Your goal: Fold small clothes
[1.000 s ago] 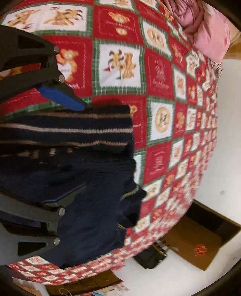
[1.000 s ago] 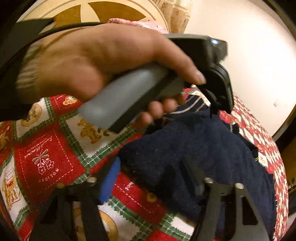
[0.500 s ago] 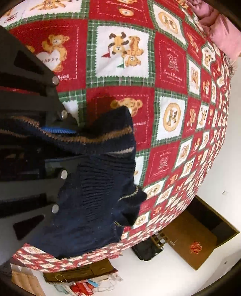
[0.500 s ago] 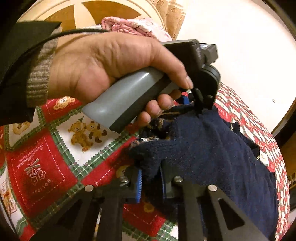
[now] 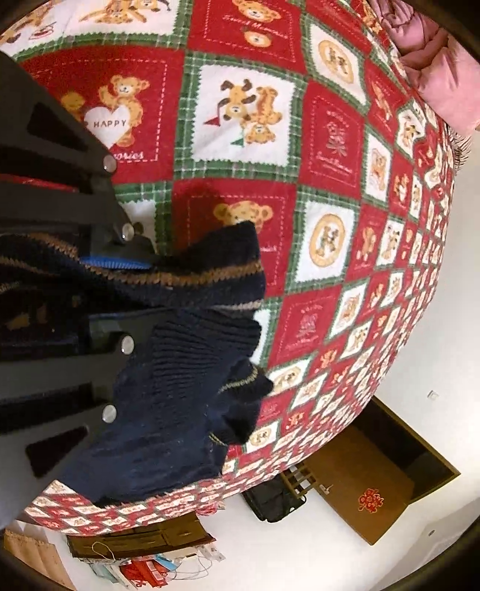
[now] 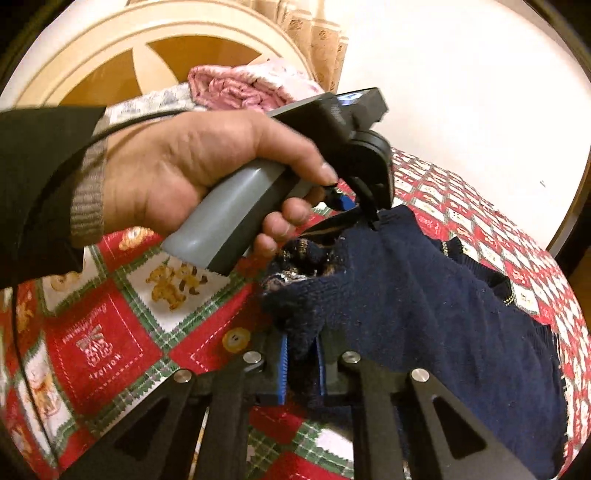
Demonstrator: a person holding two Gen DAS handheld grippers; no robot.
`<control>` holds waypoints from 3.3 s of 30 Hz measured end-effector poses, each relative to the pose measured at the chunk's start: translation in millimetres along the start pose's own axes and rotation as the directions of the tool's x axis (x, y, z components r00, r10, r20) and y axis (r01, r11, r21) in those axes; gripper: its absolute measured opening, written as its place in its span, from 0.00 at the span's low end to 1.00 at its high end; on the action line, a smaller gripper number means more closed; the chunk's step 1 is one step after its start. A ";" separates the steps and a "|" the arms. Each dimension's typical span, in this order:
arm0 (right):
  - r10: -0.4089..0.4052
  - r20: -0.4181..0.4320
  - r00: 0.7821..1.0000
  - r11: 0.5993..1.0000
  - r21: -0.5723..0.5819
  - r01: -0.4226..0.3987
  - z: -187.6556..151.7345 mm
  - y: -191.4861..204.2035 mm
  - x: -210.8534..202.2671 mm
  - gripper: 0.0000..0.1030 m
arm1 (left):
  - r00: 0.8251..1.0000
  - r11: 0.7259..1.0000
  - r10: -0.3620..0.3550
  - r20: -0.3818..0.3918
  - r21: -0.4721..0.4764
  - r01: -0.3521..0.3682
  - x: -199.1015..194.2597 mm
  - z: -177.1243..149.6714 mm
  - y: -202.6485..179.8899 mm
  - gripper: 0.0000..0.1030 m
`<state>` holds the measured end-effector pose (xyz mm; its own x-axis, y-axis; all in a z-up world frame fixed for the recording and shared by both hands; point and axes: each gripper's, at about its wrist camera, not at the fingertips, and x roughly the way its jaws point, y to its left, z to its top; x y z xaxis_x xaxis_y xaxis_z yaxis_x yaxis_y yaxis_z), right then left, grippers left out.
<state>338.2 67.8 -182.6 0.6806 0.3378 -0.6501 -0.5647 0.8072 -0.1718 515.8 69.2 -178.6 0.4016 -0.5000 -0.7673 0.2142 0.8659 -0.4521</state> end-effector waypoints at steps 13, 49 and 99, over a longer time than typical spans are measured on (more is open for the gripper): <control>0.010 0.075 0.997 0.969 0.246 -0.029 -3.7 -96.3 -50.5 0.10 | 0.988 0.989 -0.126 0.093 -0.060 0.132 -17.1 21.7 -47.5 0.16; -0.008 -0.026 1.000 0.542 0.840 0.026 -218.9 -336.0 -128.8 0.10 | 0.977 0.933 -0.187 -0.106 0.291 0.210 152.2 -1.5 -344.5 0.12; -0.036 -0.326 0.945 0.712 0.655 0.253 -188.1 -345.2 -99.1 0.33 | 0.990 0.940 0.110 0.084 0.315 -0.131 69.0 -139.7 -222.1 0.92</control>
<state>377.9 -335.4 -198.1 0.5115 0.1326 -0.8490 0.0761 0.9772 0.1984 371.5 -160.0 -194.6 0.4958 -0.3987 -0.7715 0.4295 0.8847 -0.1812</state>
